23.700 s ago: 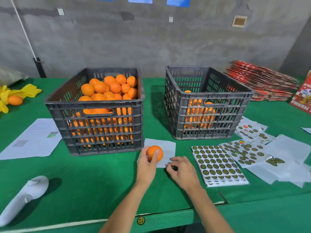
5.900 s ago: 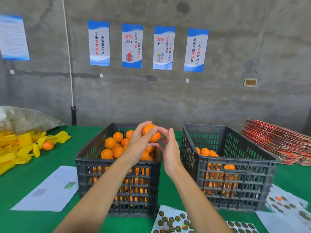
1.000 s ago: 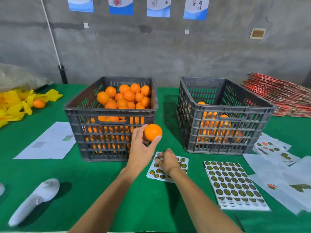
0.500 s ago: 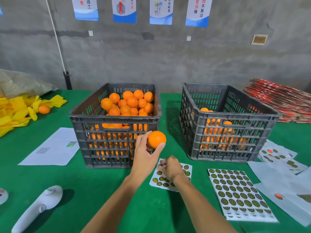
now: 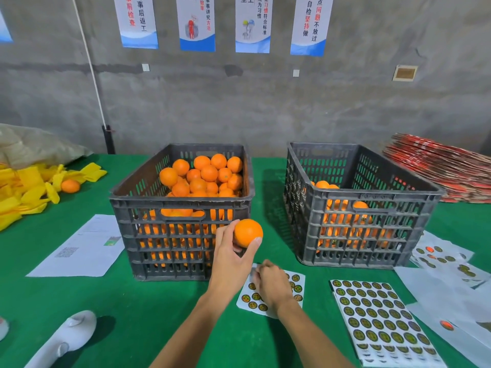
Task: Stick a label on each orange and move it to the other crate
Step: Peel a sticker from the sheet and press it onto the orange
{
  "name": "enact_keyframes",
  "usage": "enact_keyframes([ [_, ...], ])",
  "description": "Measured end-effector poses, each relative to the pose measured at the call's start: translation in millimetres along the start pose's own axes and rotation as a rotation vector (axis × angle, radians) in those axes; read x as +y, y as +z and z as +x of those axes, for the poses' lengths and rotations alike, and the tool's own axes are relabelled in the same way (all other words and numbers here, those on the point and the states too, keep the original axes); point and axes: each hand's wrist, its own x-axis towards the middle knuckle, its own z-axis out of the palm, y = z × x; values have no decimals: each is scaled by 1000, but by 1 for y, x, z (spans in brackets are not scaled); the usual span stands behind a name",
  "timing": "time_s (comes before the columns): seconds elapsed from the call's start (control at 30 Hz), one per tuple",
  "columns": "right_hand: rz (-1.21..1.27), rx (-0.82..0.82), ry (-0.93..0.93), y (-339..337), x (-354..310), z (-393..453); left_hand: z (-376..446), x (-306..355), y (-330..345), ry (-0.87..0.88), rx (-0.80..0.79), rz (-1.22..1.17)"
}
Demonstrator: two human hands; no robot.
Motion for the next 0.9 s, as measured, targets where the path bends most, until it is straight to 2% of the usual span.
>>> enact_keyframes([
  [0.13,309,83,139,-3,5,0,-1,1,2,3,7,-9],
  [0.23,482,145,173,-11,5,1,-2,2,3,-3,17,18],
  [0.47,806,561,174,-67,-2,11,-1,9,5,-30,26,65],
  [0.57,831,660,56,-87,-7,5,1,11,5,-70,18,55],
  [0.67,707,633,-64,-94,-11,0,3,17,6,-109,12,6],
  [0.77,583,618,-106,-93,-13,-3,5,20,6,-142,-1,-57],
  [0.9,591,594,-186,-95,-9,-4,7,19,2,-153,-40,-118],
])
